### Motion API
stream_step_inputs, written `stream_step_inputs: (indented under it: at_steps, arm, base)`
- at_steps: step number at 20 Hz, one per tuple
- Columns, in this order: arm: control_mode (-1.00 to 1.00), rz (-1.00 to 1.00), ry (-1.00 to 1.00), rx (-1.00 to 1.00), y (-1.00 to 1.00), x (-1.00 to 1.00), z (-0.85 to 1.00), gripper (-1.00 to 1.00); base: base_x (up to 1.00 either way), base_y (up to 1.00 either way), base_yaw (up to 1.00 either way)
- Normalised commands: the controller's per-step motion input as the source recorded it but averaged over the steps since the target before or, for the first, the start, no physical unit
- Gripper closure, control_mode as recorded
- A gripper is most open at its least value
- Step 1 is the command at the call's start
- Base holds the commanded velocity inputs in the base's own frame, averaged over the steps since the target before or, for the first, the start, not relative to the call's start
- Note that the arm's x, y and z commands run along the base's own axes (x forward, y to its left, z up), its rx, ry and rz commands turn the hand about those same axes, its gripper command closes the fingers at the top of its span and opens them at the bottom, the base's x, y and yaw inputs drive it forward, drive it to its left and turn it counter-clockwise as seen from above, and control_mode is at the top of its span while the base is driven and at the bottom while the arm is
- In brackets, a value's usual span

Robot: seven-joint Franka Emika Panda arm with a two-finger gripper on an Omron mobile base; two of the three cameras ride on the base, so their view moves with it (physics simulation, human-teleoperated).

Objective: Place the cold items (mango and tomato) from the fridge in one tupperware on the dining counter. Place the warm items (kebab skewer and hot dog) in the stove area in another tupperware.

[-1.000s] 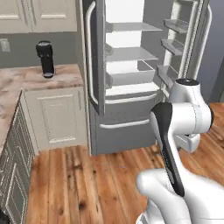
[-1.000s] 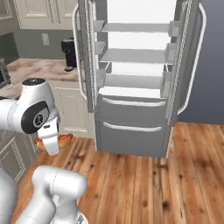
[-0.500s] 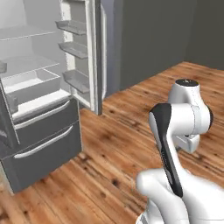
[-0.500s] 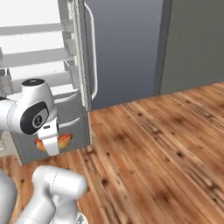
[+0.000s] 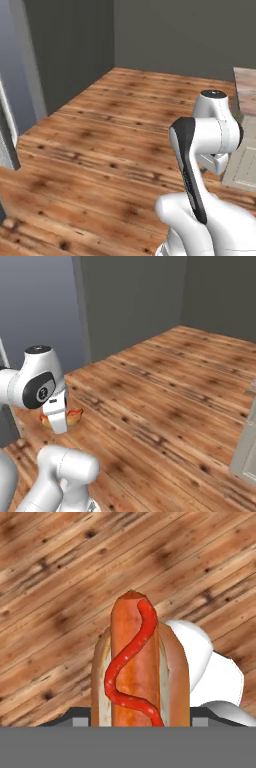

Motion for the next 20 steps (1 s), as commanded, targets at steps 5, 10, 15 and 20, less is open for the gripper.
stream_step_inputs:
  at_steps: [5,10,15,20]
  arm:
    - [1.0,0.0,0.0,0.0,0.0,0.0,0.0,1.0]
    - [1.0,0.0,0.0,0.0,0.0,0.0,0.0,1.0]
    - [1.0,0.0,0.0,0.0,0.0,0.0,0.0,1.0]
    - [1.0,0.0,0.0,0.0,0.0,0.0,0.0,1.0]
  base:
    - [0.91,-0.46,-0.35]
    - [1.0,-0.34,-0.2]
    - [1.0,-0.07,-0.25]
    - [1.0,0.21,-0.29]
